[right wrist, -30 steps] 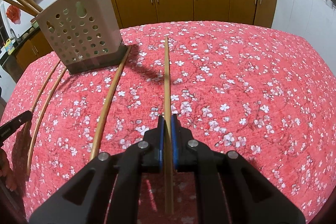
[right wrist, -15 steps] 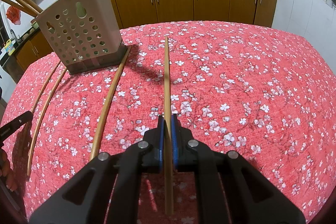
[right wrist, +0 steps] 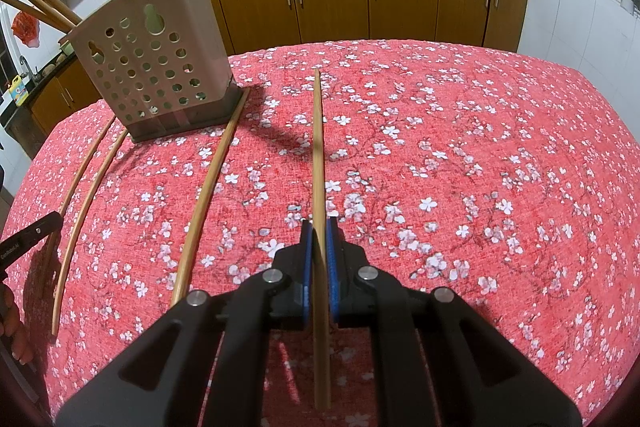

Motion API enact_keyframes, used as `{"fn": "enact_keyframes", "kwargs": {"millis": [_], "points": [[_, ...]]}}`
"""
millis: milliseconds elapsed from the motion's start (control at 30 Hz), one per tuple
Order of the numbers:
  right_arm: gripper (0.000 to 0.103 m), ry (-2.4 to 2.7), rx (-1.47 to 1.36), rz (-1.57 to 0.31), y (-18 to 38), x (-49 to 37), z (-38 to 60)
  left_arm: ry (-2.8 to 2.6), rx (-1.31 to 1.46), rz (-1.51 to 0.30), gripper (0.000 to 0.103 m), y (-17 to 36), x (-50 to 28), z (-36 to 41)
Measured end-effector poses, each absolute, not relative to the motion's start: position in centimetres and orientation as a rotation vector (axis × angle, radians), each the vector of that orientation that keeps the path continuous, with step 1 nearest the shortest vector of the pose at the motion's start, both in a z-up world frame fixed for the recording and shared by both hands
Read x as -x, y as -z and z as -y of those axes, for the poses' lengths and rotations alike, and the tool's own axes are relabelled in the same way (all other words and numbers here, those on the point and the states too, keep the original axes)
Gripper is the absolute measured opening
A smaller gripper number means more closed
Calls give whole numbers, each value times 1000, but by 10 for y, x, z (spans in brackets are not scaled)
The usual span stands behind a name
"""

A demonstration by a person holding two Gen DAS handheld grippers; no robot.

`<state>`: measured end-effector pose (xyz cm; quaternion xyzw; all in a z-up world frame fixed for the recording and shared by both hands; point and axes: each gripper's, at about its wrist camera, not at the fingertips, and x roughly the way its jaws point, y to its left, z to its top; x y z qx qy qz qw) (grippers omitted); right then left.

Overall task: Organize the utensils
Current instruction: 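Move both tools back to the cloth and grasp another chopstick each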

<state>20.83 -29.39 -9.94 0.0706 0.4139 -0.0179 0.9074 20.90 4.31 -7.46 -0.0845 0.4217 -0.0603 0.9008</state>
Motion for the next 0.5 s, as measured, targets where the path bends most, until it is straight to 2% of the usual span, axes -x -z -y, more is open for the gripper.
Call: {"fn": "enact_keyframes", "kwargs": {"millis": [500], "points": [[9,37,-145,-855,99,-209,294,126,179,-872,9,75,-209,-43]]}}
